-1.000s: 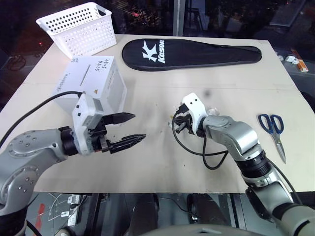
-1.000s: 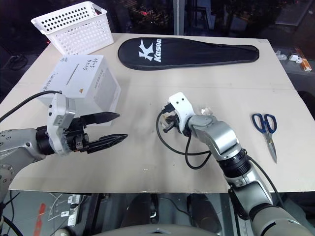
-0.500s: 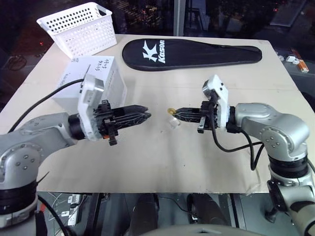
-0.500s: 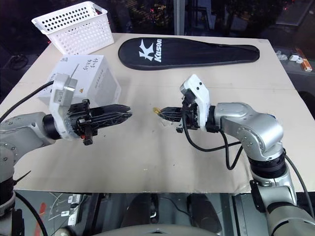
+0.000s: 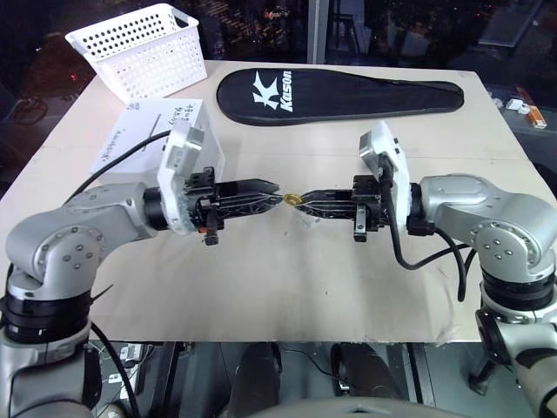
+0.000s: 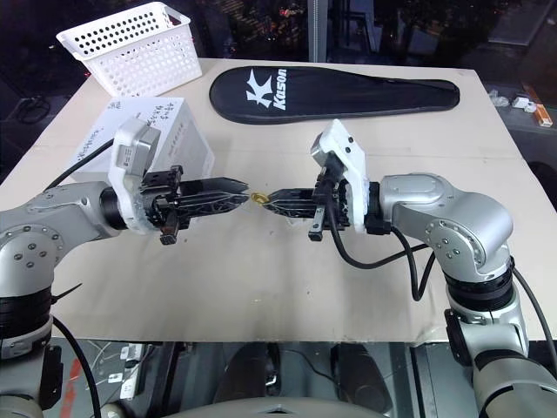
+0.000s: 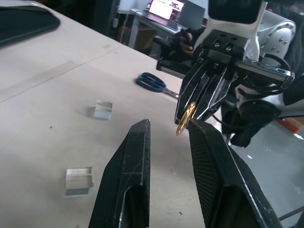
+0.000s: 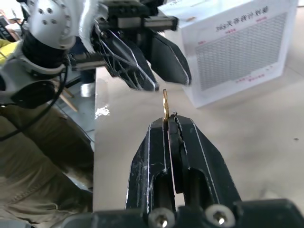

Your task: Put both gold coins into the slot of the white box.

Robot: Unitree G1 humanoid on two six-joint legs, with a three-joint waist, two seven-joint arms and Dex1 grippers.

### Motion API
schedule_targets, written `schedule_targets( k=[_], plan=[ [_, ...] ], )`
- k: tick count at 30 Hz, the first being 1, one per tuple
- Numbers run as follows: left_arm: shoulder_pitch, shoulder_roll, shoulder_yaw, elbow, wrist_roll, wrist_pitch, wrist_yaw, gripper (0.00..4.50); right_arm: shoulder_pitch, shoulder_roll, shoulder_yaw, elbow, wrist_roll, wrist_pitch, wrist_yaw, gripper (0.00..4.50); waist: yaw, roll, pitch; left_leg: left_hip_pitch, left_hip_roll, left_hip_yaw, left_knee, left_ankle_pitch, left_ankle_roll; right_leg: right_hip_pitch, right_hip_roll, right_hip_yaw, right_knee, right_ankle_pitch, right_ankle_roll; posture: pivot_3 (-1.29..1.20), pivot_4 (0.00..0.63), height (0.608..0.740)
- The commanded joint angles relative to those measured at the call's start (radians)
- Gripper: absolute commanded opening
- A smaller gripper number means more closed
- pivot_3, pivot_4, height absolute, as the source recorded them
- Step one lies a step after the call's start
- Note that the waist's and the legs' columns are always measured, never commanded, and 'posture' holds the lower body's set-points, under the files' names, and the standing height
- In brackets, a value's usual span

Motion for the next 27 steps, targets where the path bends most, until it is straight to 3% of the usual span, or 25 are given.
schedule_targets(
  k=[1,13,17,25,27],
  plan=[
    [-0.022,-0.009,0.005,-0.006,0.009,-0.02,-0.019,1.24,-0.027,-0.005,-0.025,-0.038,0.034,-0.023,-0.003,0.0,0.0,0.0,0.0,0.0,0.0,0.0,0.0,0.0,0.0,0.0,0.0,0.0,0.0,0.0,0.0,0.0,0.15,0.74],
    [-0.014,-0.029,0.013,-0.041,-0.017,0.006,-0.015,1.24,-0.048,-0.001,0.0,-0.013,0.038,-0.044,-0.008,0.0,0.0,0.0,0.0,0.0,0.0,0.0,0.0,0.0,0.0,0.0,0.0,0.0,0.0,0.0,0.0,0.0,0.15,0.74],
    [-0.015,-0.034,0.015,-0.048,-0.037,0.014,-0.012,0.07,-0.053,-0.002,0.003,-0.008,0.044,-0.046,-0.006,0.0,0.0,0.0,0.0,0.0,0.0,0.0,0.0,0.0,0.0,0.0,0.0,0.0,0.0,0.0,0.0,0.0,0.15,0.74],
    [-0.019,-0.039,0.05,-0.034,-0.072,0.03,0.015,0.07,-0.036,-0.009,-0.001,-0.022,0.072,-0.066,0.027,0.0,-0.001,0.0,0.0,0.0,0.0,0.0,0.0,0.0,0.0,0.0,0.0,0.0,0.0,0.0,0.0,0.0,0.15,0.74],
    [-0.021,-0.032,0.082,-0.018,-0.107,0.048,0.043,0.0,-0.022,-0.014,-0.019,-0.025,0.091,-0.077,0.041,0.61,-0.001,0.0,0.0,0.0,0.0,0.0,0.0,0.0,0.0,0.0,0.0,0.0,0.0,0.0,0.0,0.0,0.15,0.74]
  ],
)
